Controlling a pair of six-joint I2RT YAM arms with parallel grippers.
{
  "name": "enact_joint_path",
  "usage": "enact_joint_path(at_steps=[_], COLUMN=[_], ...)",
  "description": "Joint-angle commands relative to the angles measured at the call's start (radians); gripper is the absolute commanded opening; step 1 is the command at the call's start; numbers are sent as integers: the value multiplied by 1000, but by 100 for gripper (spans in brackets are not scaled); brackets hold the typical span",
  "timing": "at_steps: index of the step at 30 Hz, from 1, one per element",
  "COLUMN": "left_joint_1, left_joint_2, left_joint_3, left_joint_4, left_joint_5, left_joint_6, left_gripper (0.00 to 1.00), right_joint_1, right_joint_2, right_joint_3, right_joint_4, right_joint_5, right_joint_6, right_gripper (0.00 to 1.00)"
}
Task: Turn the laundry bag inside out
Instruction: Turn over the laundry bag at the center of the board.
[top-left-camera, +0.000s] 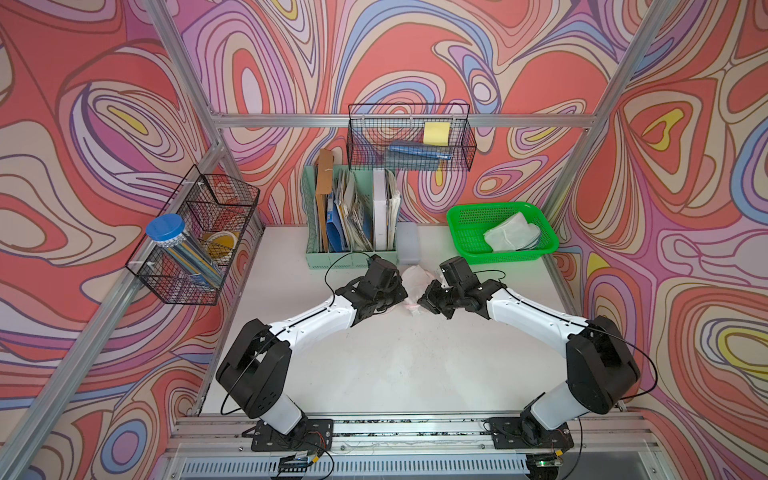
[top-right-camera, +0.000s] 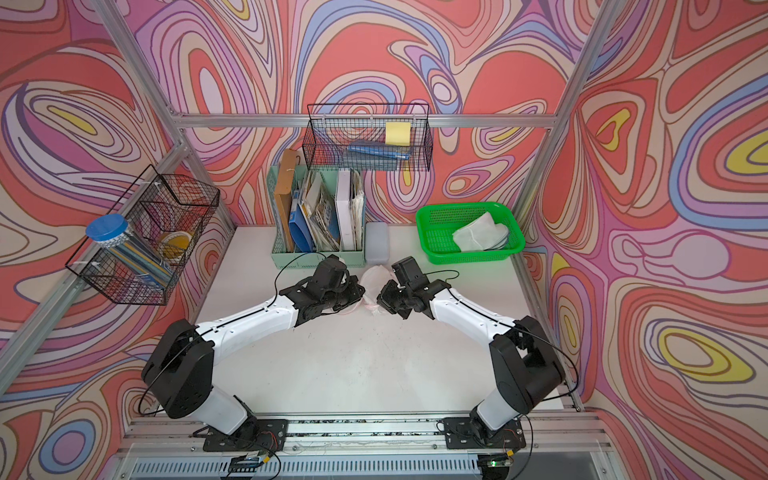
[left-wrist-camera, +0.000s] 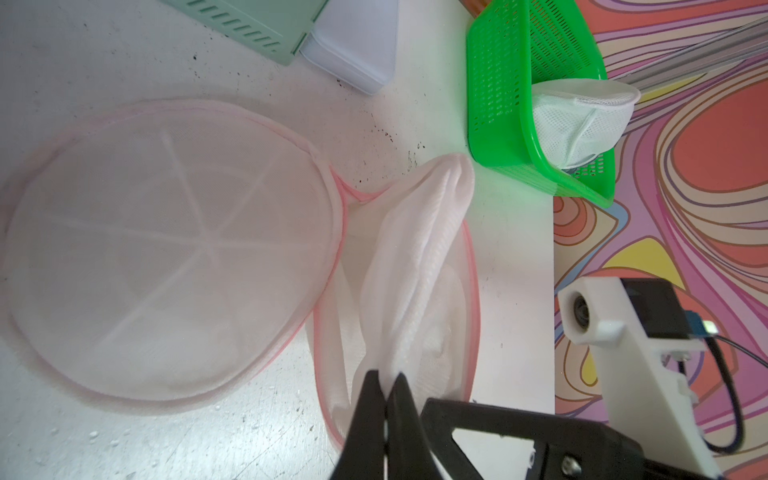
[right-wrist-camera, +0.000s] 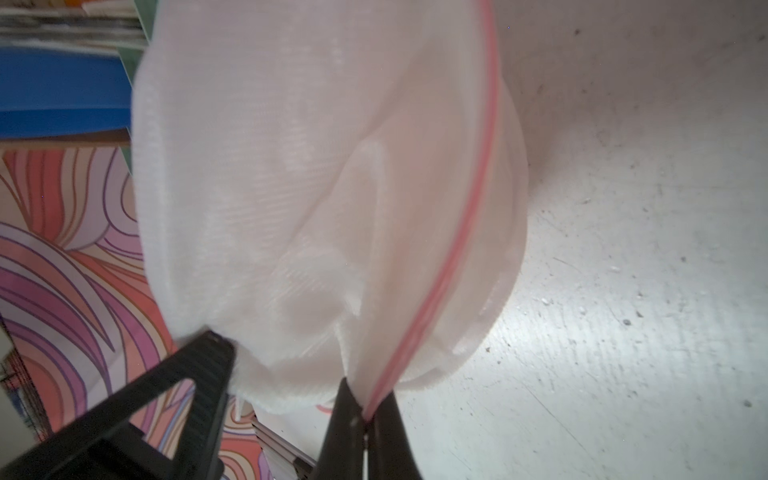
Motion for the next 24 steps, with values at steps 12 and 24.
enact_joint_path(at_steps=[12,24], left_joint_1=[121,123], left_joint_2=[18,36], left_joint_3=[345,528], left_joint_4=[-364,-459], left_joint_5=[207,425], left_joint_6=[-47,-29], left_gripper=[0,0], right_joint_1=[10,-18], right_joint_2=[-55,-209], right_joint_3=[-136,42], right_joint_4=[25,-247], right_joint_5=[130,598], right_joint_6=[-244,-554], right_gripper=[0,0])
